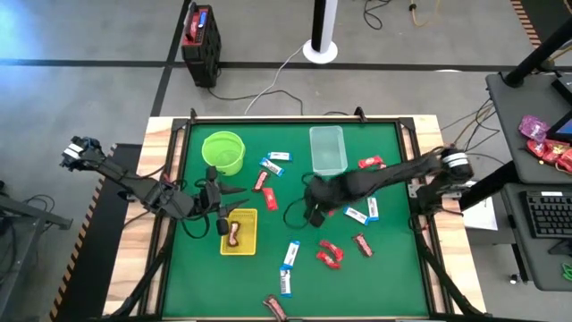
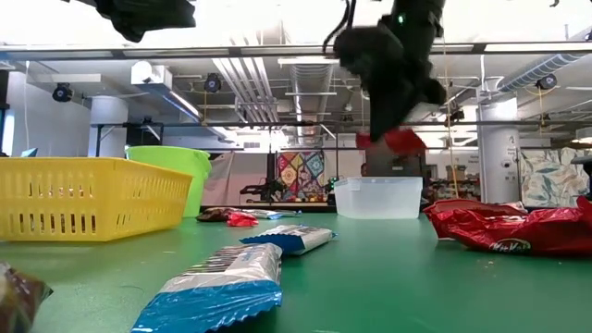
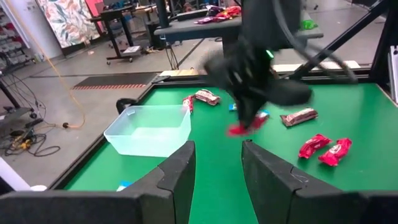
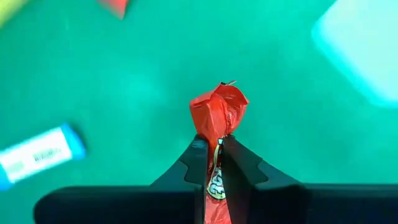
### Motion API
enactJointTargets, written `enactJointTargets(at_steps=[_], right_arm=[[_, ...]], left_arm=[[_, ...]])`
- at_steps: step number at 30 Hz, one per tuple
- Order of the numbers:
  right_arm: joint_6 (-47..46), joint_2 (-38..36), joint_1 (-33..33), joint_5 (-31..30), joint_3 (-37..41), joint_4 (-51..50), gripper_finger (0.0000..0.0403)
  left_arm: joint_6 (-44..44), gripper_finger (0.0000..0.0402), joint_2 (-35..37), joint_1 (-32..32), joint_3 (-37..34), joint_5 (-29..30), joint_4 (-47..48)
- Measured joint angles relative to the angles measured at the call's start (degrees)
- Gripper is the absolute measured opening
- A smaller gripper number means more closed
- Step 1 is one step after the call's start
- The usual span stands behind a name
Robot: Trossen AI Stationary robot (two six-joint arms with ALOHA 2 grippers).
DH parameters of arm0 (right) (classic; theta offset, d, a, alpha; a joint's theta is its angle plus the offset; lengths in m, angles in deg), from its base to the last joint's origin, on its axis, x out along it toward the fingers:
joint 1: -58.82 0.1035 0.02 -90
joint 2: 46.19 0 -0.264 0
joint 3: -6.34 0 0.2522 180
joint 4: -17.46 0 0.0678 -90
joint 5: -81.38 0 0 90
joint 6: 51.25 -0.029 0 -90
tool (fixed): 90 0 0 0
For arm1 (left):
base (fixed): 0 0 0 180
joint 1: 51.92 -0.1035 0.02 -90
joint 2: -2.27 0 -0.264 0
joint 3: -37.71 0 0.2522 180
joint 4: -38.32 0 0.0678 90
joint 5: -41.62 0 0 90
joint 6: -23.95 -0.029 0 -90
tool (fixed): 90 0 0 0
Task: Sort candy by brand, put in halloween buckets
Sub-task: Put the red chocolate into the transparent bin
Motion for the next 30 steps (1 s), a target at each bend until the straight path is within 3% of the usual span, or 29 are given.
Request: enactJointTargets(at_steps=[8, 15, 23, 30], right_arm=[[7.36, -7.21, -15.74, -13.58, 0.43, 0.81, 0.0022], [11.96, -3.92, -27.28, -14.57, 0.95, 8.06, 0.0022], [10.98, 1.78, -29.62, -14.48, 0.95, 8.51, 0.0029], [11.5, 3.94, -29.62, -14.78, 0.95, 9.25, 0.0103]], left_arm=[[1.61, 0.0116, -0.28, 0.0, -0.02, 0.04, -0.61], [2.19, 0.0116, -0.96, -0.04, -0.02, 0.07, -1.72], [3.19, 0.0116, -1.97, -0.04, -0.02, 0.05, -1.71], [5.33, 0.0116, -2.68, 0.0, -0.02, 0.02, -1.7]])
